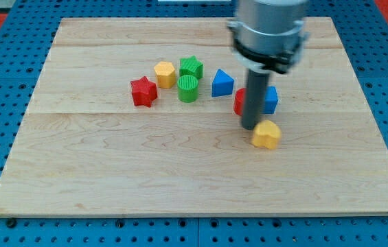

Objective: Move the blue cube in between the red circle and yellow heart

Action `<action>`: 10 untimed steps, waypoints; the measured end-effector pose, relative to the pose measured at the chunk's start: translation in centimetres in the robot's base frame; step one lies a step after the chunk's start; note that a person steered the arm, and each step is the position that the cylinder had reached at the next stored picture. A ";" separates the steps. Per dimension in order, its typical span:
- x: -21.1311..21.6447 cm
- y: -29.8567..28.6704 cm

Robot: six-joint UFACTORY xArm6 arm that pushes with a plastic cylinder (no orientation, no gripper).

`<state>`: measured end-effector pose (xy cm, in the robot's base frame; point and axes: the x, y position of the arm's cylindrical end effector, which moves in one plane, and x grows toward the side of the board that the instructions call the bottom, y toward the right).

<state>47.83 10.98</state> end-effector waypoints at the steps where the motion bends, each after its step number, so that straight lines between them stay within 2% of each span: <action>1: 0.8 1.2; 2: 1.3 0.8; 3: 2.3 6.4; 4: 0.6 8.1; 5: -4.5 10.3; 6: -6.8 6.2; 7: -6.0 1.8; 10: -7.8 -3.4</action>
<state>40.05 7.61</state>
